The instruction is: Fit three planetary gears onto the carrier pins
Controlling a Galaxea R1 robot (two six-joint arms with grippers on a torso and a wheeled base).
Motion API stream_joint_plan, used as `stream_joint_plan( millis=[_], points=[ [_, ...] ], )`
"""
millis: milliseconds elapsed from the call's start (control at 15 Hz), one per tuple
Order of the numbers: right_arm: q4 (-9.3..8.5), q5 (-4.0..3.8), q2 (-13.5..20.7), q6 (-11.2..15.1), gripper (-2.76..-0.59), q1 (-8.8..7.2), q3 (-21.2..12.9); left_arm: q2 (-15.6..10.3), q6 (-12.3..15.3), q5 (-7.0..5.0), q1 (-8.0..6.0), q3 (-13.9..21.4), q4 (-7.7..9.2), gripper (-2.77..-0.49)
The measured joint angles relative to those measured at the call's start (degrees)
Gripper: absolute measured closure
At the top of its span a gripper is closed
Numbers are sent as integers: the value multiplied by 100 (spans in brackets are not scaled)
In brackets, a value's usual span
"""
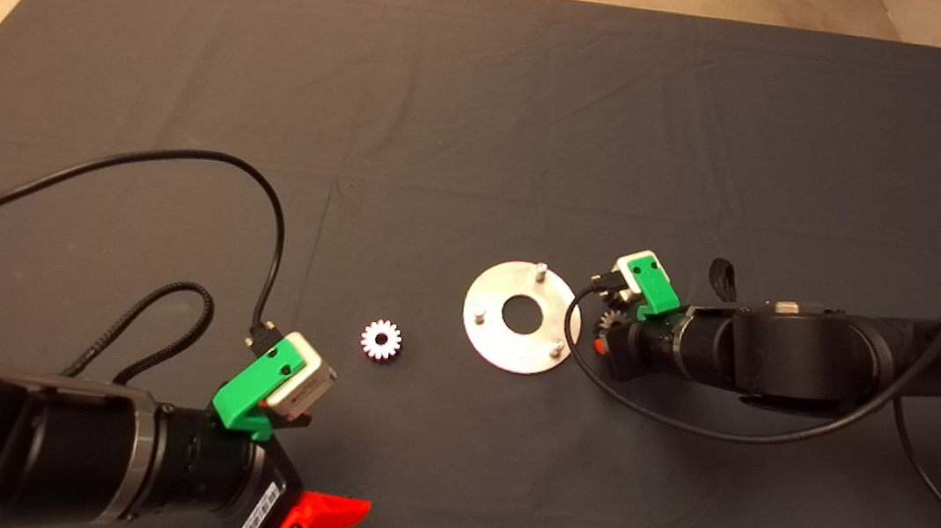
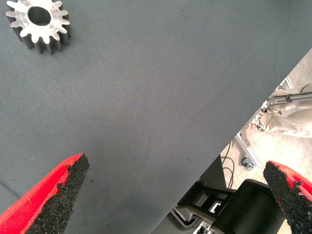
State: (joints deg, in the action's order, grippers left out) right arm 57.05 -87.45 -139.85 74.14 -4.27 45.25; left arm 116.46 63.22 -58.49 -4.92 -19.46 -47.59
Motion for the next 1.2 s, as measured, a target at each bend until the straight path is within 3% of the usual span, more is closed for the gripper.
stream_joint_plan(
  millis=[1067,1200],
  points=[
    [100,30,-1,-59,-110,0,124,2,45,2,0,0,0,-262],
    [101,-6,5,-59,-108,0,60,2,48,2,0,0,0,-262]
  ],
)
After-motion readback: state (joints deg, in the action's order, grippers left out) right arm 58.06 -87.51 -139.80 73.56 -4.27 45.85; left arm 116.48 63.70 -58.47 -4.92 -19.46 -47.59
